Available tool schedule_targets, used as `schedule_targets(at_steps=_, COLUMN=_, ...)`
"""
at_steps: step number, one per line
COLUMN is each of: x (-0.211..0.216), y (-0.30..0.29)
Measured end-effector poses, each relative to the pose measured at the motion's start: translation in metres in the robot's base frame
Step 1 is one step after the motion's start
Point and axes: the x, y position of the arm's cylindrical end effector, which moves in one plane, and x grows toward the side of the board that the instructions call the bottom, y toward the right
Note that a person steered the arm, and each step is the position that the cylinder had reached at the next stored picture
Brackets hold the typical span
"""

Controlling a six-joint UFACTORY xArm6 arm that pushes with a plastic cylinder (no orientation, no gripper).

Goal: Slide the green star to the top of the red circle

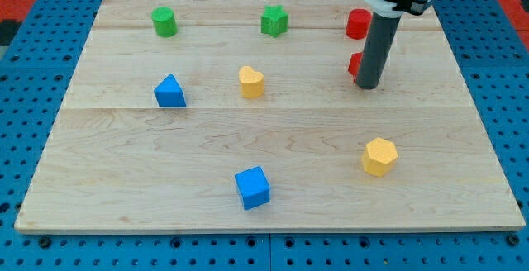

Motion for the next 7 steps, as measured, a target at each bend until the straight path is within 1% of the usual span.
schedule_targets(at_steps=1, x=-0.014, y=0.000)
schedule_targets(at_steps=2, x=0.007, y=-0.046)
schedule_targets(at_steps=3, x=-0.027, y=-0.110)
schedule_targets(at_steps=4, x=-0.078, y=-0.132)
schedule_targets(at_steps=5, x=-0.102, y=-0.110)
schedule_targets(at_steps=6, x=-0.106, y=-0.139)
schedule_targets(at_steps=7, x=-0.119, y=-0.172)
